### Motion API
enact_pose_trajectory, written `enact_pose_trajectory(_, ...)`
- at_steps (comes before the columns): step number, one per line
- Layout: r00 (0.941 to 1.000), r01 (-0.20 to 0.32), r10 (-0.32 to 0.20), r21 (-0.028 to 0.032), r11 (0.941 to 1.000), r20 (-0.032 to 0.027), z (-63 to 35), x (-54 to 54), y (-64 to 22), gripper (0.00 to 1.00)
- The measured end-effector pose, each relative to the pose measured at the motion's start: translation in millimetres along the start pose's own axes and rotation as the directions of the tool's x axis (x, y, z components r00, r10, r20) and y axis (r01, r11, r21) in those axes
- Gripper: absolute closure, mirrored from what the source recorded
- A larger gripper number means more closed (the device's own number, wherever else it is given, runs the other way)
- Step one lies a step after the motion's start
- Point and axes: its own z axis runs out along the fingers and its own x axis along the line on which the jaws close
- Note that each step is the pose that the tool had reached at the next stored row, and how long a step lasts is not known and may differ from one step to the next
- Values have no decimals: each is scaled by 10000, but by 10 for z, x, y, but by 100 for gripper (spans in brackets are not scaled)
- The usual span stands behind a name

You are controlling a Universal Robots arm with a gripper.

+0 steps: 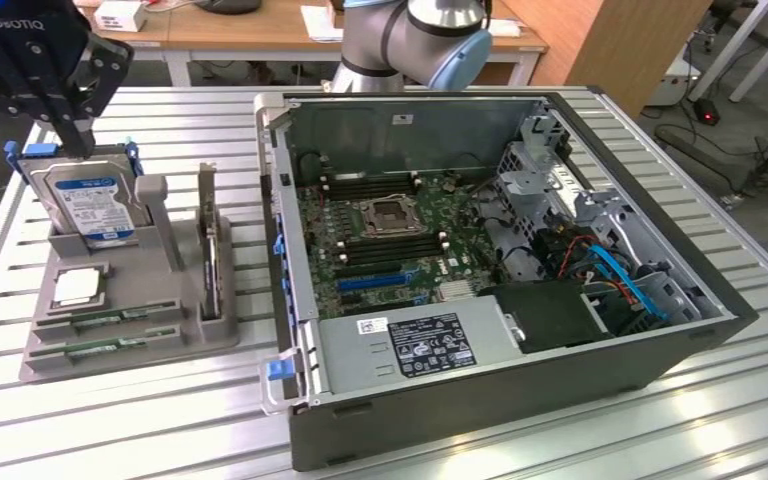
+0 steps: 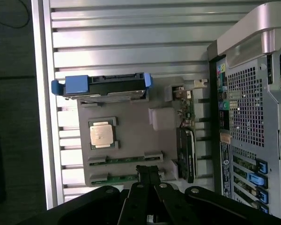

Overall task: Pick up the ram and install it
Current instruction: 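Reach for the ram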

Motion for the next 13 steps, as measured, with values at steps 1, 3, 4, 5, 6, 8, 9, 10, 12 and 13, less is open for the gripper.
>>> enact_pose_trajectory(1,10000,0,0,0,10000,1,0,4,-13,91)
enact_pose_trajectory(3,10000,0,0,-1,10000,0,-2,13,-37,91)
enact_pose_trajectory(4,10000,0,0,-2,10000,1,-2,18,-47,91)
enact_pose_trajectory(5,10000,0,0,-2,10000,0,-3,21,-56,91)
enact_pose_trajectory(6,10000,0,0,-1,10000,0,-3,24,-63,91)
enact_pose_trajectory(8,10000,-1,1,-1,10000,0,-4,28,-73,91)
enact_pose_trajectory(9,10000,-1,1,-2,10000,0,-4,28,-73,91)
enact_pose_trajectory(10,10000,-1,1,-2,10000,1,-4,28,-73,91)
enact_pose_trajectory(12,10000,0,0,-2,10000,0,-4,27,-73,91)
enact_pose_trajectory(13,10000,0,0,-1,10000,1,-3,27,-74,91)
